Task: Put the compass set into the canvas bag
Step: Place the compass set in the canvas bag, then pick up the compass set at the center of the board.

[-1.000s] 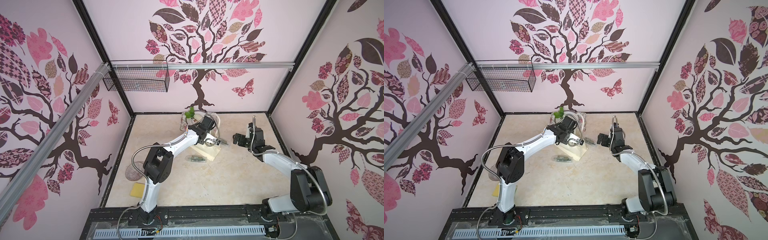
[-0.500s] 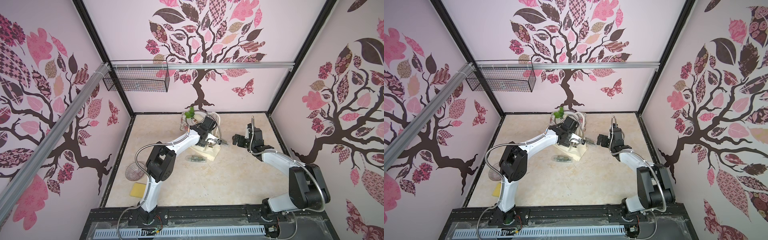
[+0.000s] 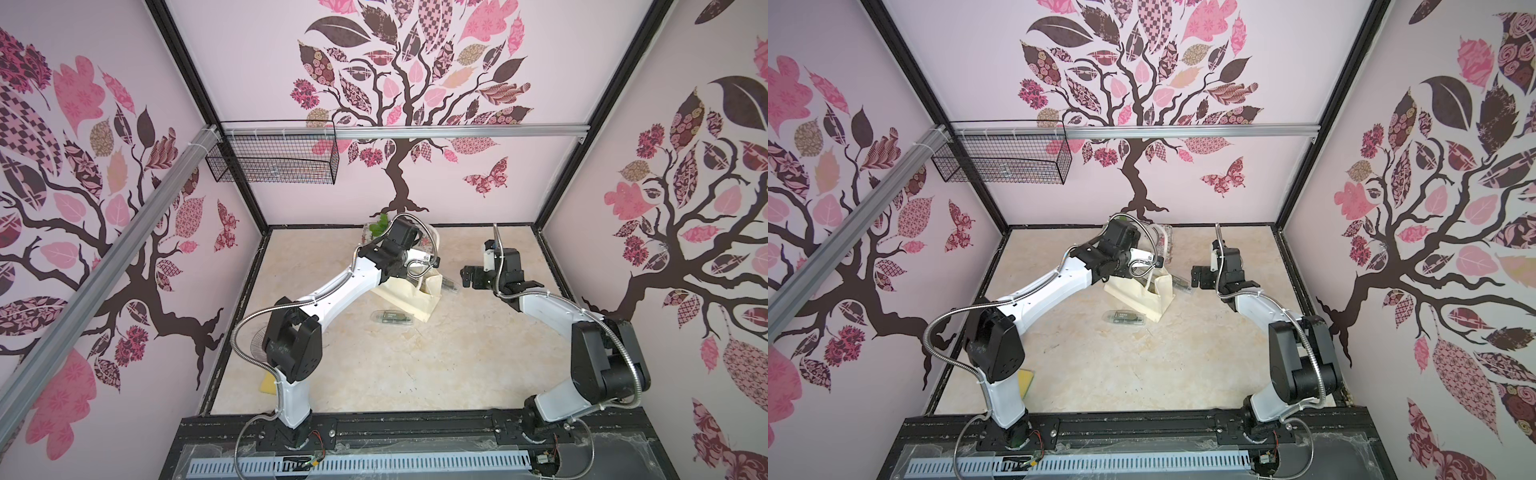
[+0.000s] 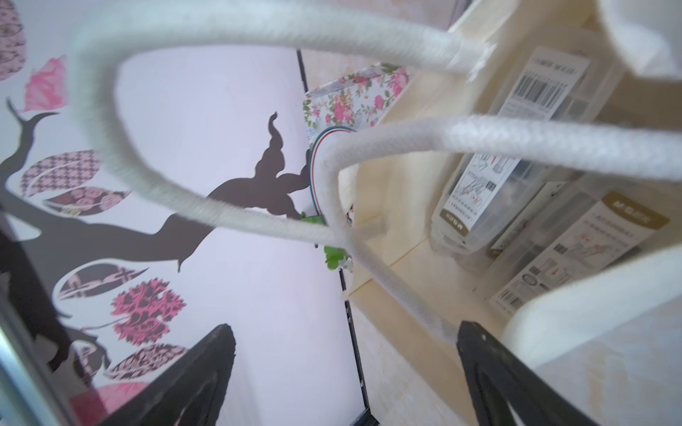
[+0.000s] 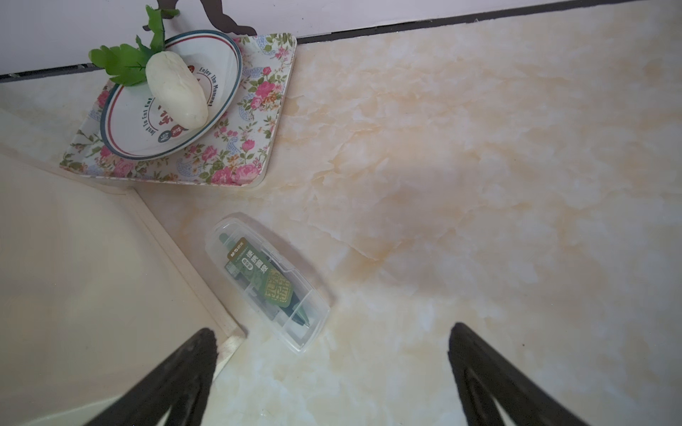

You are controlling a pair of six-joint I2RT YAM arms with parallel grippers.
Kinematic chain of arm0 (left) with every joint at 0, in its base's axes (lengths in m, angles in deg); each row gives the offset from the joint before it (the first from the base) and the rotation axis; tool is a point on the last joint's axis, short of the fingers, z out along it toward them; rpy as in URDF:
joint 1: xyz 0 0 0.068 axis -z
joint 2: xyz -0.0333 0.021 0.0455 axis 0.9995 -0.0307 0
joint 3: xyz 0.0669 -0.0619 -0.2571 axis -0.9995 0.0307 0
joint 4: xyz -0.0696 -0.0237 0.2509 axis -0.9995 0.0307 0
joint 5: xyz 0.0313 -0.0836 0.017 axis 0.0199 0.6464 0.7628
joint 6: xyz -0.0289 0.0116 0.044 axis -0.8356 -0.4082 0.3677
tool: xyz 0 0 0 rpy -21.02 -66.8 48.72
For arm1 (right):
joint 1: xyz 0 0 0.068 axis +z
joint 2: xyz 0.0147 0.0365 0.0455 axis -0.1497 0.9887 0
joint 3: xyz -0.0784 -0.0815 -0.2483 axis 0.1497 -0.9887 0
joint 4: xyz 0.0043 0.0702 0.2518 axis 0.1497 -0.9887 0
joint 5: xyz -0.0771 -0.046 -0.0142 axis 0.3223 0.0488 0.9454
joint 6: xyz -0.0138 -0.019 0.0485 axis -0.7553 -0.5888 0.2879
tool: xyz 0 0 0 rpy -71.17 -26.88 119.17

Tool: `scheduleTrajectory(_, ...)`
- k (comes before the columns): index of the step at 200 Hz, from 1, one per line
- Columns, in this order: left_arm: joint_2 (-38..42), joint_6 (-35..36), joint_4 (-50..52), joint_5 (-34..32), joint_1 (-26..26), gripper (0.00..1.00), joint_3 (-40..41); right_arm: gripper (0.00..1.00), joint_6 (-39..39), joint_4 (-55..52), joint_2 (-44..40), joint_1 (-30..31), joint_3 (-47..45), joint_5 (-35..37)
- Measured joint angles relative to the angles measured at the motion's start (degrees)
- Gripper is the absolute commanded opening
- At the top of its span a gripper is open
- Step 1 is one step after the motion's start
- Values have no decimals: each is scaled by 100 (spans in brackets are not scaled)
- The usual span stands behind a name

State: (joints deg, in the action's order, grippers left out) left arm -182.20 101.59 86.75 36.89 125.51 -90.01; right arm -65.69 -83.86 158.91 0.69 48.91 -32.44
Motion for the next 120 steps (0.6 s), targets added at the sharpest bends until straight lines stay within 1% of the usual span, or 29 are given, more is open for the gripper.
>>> scheduleTrajectory(28,625,-323,-380,-4,-155,97,557,100,-643,9,4,0,0,-66)
scheduleTrajectory(56,1377,-1036,-1045,50,-297,97,1311,100,-1440,-20,155,0,4,-179)
scheduleTrajectory(74,1941,-1751,-1641,50,-313,97,1910,100,-1930,-260,372,0,83,-348)
scheduleTrajectory(100,2817,-3069,-2380,72,-317,97,2789,100,-2527,-667,632,9,254,-669)
scheduleTrajectory(120,3421,-4030,-2828,184,-330,97,3390,99,-2951,-861,776,50,363,-763)
